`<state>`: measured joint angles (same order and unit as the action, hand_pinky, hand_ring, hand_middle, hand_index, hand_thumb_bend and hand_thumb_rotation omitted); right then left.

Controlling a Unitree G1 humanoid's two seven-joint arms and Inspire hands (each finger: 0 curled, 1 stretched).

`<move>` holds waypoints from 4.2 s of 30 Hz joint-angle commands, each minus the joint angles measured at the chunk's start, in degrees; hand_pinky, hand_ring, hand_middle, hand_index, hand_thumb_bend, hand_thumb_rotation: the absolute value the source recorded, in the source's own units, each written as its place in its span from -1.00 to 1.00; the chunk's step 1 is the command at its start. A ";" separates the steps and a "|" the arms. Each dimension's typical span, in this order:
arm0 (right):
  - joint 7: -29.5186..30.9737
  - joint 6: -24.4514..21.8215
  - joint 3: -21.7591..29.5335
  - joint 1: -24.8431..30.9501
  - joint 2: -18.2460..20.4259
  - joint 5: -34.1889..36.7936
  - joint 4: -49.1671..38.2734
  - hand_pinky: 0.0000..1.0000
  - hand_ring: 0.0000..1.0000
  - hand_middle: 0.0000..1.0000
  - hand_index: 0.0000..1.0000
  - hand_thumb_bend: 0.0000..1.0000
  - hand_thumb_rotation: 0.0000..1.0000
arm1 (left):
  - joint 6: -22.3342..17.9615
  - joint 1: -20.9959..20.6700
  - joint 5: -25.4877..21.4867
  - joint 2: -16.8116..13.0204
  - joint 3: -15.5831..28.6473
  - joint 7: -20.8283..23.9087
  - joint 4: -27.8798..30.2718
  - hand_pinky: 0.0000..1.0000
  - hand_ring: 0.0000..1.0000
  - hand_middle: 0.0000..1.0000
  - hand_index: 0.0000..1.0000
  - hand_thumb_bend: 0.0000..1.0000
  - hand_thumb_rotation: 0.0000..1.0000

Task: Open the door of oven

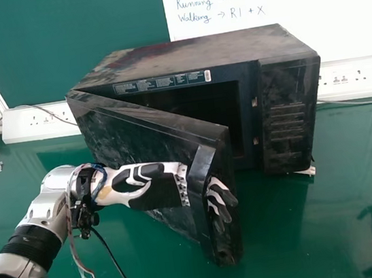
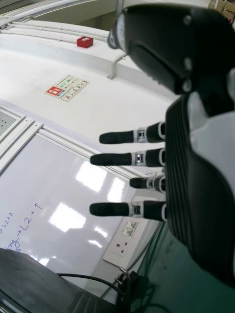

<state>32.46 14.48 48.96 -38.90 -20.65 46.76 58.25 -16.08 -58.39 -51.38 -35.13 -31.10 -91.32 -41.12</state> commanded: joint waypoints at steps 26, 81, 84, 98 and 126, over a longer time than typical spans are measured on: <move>-0.66 -0.18 -0.36 1.12 -0.20 -0.28 -0.43 0.15 0.35 0.53 0.65 1.00 0.84 | 4.65 -0.68 -13.58 -10.73 3.21 -1.18 7.85 0.07 0.25 0.39 0.59 0.84 0.73; -0.75 -0.69 -0.38 1.67 -1.29 -0.46 -0.67 0.13 0.36 0.54 0.61 1.00 0.84 | 27.96 27.25 -22.89 -23.55 45.30 -1.18 17.40 -0.61 -0.41 -0.06 0.13 0.12 -0.93; -0.64 -0.87 -0.31 1.70 -1.34 -0.32 -0.67 0.14 0.35 0.53 0.62 1.00 0.83 | 13.32 27.86 -22.77 -14.61 53.09 -1.18 21.53 -0.64 -0.35 -0.10 0.07 0.01 -0.95; -0.75 -0.62 -0.20 1.60 -1.61 -0.33 -0.07 0.14 0.34 0.56 0.62 1.00 0.83 | 2.50 24.41 -19.64 -11.48 64.36 -1.18 13.37 -0.50 -0.35 -0.04 -0.01 0.04 -0.92; -0.70 -1.19 -0.27 1.59 -2.08 0.05 0.27 0.10 0.31 0.54 0.62 1.00 0.82 | 5.40 5.05 -16.65 -12.09 79.44 -1.16 -13.68 -0.58 -0.40 -0.29 0.20 0.51 0.40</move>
<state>31.45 13.77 48.81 -37.42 -22.55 46.67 58.15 -10.06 -52.04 -68.92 -47.48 46.97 -92.06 -52.69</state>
